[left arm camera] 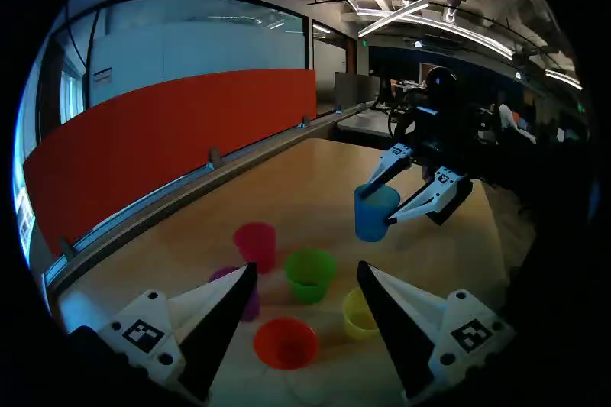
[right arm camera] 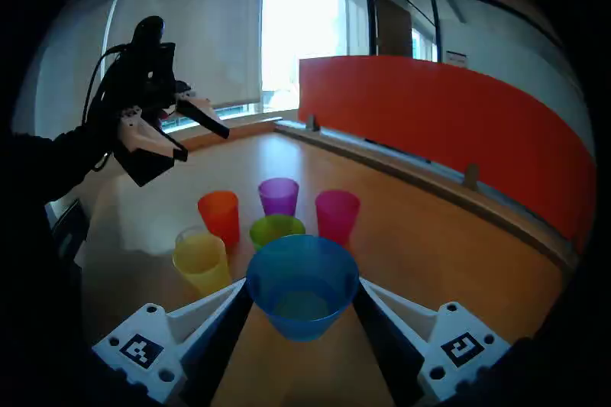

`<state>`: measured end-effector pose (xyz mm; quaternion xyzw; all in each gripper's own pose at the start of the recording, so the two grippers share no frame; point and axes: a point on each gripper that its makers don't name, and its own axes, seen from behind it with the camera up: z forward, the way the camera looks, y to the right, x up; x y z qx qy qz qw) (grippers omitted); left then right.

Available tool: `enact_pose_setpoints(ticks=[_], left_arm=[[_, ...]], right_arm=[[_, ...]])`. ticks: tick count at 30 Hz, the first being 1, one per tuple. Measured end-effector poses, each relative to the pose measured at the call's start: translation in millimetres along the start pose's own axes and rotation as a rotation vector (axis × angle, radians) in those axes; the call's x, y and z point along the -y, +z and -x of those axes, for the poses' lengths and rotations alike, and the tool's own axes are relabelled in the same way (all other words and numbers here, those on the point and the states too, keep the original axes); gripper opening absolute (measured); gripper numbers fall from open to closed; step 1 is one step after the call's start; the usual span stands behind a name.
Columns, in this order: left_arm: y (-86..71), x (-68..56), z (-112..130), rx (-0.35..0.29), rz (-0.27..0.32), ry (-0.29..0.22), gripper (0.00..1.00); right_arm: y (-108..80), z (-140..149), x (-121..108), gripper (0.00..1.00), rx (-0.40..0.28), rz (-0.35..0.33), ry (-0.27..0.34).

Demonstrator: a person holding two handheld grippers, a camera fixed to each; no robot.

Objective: Pour water

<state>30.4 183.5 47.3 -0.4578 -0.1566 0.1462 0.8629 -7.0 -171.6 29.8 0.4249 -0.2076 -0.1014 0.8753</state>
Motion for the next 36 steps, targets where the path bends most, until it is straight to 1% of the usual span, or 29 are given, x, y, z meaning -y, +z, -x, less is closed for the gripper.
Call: enact_pose_setpoints(ticks=[9, 15, 23, 30, 36], left_arm=[[8.2, -2.9, -1.2, 0.003, 0.009, 0.004, 0.97], [12.2, -4.1, -1.4, 0.007, 0.013, 0.007, 0.98], [15.0, -5.9, 0.1, 0.014, 0.02, 0.009, 0.97], [17.4, -6.6, 4.0, 0.032, 0.025, 0.017, 0.97], [19.3, -7.2, 5.2, 0.046, 0.03, 0.02, 0.97]], right_arm=[[-17.5, -39.5, -2.7, 0.91, -0.113, 0.017, -0.013], [-27.0, -60.7, -2.6, 0.91, -0.183, 0.023, -0.028], [-38.7, -85.4, -3.5, 0.91, -0.257, 0.026, -0.027], [-49.1, -105.8, -2.9, 0.91, -0.329, 0.027, -0.023], [-54.6, -115.8, -1.5, 0.9, -0.362, 0.025, -0.031]])
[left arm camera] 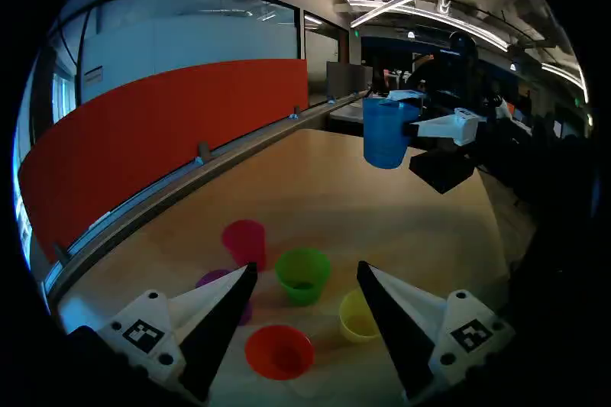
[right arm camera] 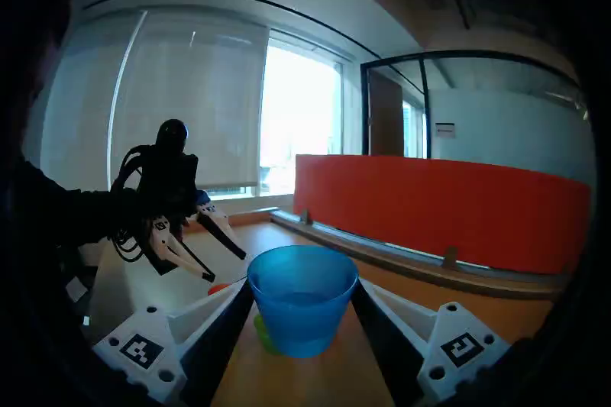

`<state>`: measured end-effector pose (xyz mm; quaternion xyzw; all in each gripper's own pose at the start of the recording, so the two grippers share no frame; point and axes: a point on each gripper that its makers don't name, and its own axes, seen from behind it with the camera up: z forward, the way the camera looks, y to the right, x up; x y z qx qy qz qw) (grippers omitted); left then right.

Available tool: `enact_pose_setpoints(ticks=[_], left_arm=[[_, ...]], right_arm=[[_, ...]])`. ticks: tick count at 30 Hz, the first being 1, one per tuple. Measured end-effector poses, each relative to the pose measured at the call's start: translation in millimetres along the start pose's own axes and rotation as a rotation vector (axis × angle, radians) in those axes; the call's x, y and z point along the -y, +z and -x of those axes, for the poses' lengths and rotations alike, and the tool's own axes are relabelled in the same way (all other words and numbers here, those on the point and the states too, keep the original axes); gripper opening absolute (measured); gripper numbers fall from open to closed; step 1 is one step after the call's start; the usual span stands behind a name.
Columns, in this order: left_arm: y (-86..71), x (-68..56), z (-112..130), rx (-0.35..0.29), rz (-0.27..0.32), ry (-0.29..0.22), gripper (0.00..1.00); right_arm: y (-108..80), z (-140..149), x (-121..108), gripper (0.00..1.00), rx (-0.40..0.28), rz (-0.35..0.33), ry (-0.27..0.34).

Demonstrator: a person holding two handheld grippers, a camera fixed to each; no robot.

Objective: Pour water

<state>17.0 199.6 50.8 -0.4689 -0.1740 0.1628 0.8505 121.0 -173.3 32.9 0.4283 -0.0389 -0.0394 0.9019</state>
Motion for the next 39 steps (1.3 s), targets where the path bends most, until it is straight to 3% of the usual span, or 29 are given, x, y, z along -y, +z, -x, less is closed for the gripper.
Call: enact_pose_setpoints(ticks=[8, 17, 30, 39], left_arm=[[5.5, 2.2, 4.0, 0.034, 0.0, 0.011, 0.97], [17.7, 6.9, 19.0, 0.117, -0.016, 0.03, 0.98], [50.0, 10.9, 39.3, 0.217, -0.021, 0.038, 0.97], [73.8, 12.7, 51.1, 0.255, -0.02, 0.012, 0.97]], right_arm=[[-2.5, -1.8, -2.8, 0.91, -0.004, 0.008, -0.006], [-6.2, -1.4, -3.3, 0.9, -0.002, 0.009, -0.011], [-10.9, -0.4, -4.8, 0.91, -0.004, 0.003, -0.016], [-13.5, 5.2, -9.0, 0.9, 0.001, 0.005, -0.015]])
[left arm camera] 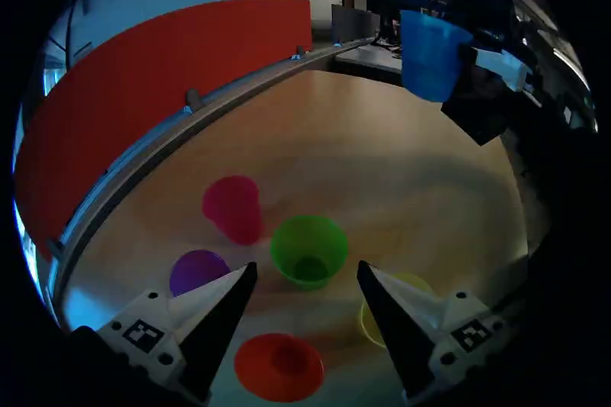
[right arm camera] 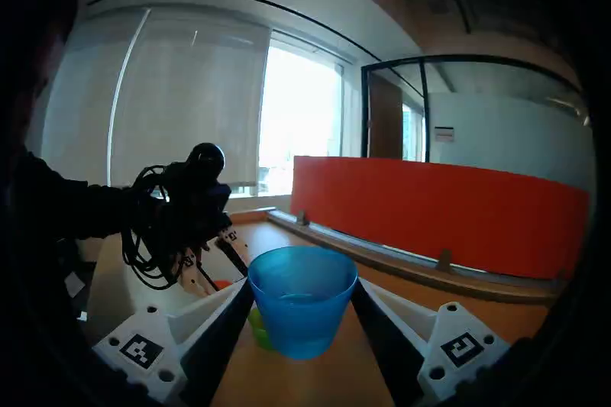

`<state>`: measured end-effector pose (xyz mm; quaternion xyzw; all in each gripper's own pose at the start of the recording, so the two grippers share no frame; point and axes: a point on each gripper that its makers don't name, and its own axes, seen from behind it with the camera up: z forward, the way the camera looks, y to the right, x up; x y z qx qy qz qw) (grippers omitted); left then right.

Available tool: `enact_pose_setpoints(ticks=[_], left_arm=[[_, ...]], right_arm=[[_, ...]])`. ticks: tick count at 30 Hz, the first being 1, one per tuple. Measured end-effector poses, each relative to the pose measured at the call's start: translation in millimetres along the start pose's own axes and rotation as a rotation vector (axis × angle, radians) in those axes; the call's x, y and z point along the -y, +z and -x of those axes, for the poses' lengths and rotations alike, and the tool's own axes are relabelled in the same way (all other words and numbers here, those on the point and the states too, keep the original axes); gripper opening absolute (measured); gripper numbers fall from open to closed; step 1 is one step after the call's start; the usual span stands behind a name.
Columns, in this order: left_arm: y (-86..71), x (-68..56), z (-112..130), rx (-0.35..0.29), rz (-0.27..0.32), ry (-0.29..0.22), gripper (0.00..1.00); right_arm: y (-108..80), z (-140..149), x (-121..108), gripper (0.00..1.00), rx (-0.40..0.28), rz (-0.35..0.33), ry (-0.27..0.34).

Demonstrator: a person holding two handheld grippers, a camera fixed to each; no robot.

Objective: Pour water

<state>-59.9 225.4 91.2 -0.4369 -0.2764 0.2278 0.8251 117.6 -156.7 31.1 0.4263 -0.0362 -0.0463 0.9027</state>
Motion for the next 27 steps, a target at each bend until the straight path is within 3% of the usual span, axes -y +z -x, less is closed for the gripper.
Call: enact_pose_setpoints(ticks=[27], left_arm=[[44.7, -7.9, 6.9, 0.043, 0.009, -0.045, 0.98]], right_arm=[[-6.8, 8.0, -9.1, 0.9, 0.006, 0.007, 0.005]])
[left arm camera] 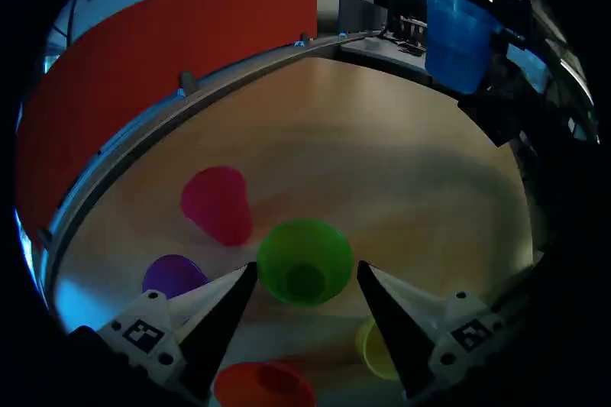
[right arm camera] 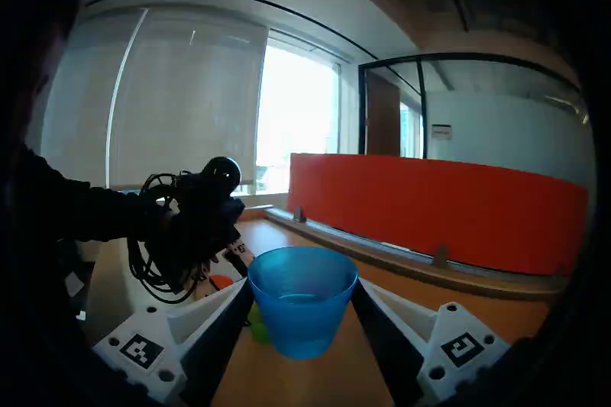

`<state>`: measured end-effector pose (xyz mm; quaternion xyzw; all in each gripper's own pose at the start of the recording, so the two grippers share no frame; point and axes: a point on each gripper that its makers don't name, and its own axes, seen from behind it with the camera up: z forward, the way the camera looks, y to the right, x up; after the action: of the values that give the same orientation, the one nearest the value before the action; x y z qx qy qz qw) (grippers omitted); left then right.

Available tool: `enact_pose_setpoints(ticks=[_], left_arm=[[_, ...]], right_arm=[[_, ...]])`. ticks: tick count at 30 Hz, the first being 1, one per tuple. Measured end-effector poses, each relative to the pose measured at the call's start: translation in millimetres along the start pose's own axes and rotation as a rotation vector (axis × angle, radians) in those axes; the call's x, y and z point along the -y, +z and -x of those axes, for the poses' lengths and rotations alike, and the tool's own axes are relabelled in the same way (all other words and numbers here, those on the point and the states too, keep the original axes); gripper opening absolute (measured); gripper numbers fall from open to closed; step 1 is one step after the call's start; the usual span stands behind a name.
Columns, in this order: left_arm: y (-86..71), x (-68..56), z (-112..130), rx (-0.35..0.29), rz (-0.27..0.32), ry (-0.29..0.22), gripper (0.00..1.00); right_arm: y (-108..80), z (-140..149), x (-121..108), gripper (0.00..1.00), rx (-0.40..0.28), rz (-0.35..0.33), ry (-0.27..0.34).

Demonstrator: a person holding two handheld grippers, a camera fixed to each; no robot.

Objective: Pour water

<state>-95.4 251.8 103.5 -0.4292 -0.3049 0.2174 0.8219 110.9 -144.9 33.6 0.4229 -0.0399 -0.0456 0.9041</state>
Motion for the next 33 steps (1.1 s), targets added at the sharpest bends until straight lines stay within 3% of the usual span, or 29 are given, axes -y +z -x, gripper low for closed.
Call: enact_pose_setpoints(ticks=[9, 15, 21, 33], left_arm=[[8.9, 0.2, -1.4, -0.009, 0.001, -0.019, 0.98], [12.3, 1.9, 3.5, 0.007, -0.013, 0.008, 0.97], [14.6, 1.8, 4.6, 0.007, -0.021, 0.025, 0.88], [4.8, 4.5, 1.1, -0.03, -0.021, 0.003, 0.87]], right_arm=[[-0.8, 2.6, -2.1, 0.91, 0.005, 0.002, 0.002], [-0.8, 2.5, -2.5, 0.9, 0.005, 0.003, 0.005], [0.2, 4.3, -1.6, 0.91, 0.01, 0.002, 0.002], [1.9, 6.7, -2.1, 0.91, 0.015, 0.004, 0.003]])
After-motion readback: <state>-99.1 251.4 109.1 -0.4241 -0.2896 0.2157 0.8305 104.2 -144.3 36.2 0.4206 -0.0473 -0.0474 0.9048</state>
